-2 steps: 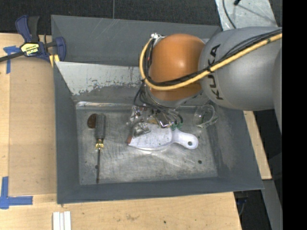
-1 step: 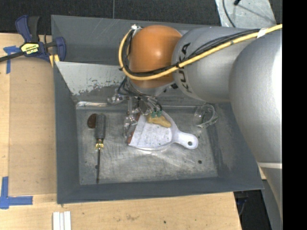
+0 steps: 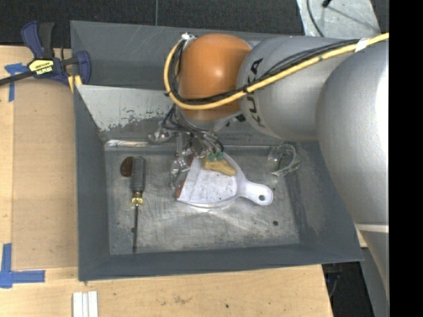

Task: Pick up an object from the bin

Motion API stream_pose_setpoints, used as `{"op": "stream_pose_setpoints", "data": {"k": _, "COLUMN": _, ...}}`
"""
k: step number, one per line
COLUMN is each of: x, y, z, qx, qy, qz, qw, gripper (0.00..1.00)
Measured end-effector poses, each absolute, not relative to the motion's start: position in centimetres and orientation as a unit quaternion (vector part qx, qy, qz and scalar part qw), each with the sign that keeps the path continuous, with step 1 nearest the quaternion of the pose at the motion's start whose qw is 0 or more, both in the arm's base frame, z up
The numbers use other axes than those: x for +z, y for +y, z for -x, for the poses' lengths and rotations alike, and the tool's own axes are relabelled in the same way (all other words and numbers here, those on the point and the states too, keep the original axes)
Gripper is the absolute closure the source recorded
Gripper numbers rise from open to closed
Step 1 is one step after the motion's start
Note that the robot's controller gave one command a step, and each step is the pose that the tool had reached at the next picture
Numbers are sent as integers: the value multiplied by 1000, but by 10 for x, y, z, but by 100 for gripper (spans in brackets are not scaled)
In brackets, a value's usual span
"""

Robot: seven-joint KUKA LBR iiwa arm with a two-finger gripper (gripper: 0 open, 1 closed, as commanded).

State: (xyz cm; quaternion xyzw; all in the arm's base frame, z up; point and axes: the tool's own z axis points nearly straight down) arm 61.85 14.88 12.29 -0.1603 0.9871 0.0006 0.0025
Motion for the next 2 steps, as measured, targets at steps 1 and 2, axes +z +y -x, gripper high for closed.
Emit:
{"op": "stream_pose_setpoints", "data": {"k": 1, "x": 92, "y": 205, "z": -603, "qx": 0, "qy": 982, "qz": 188, "qw": 3, "gripper": 0}}
{"op": "stream_pose_setpoints", "data": {"k": 2, "x": 75, "y": 214, "z": -609, "qx": 1, "qy": 970, "qz": 244, "qw": 5, "gripper": 100}}
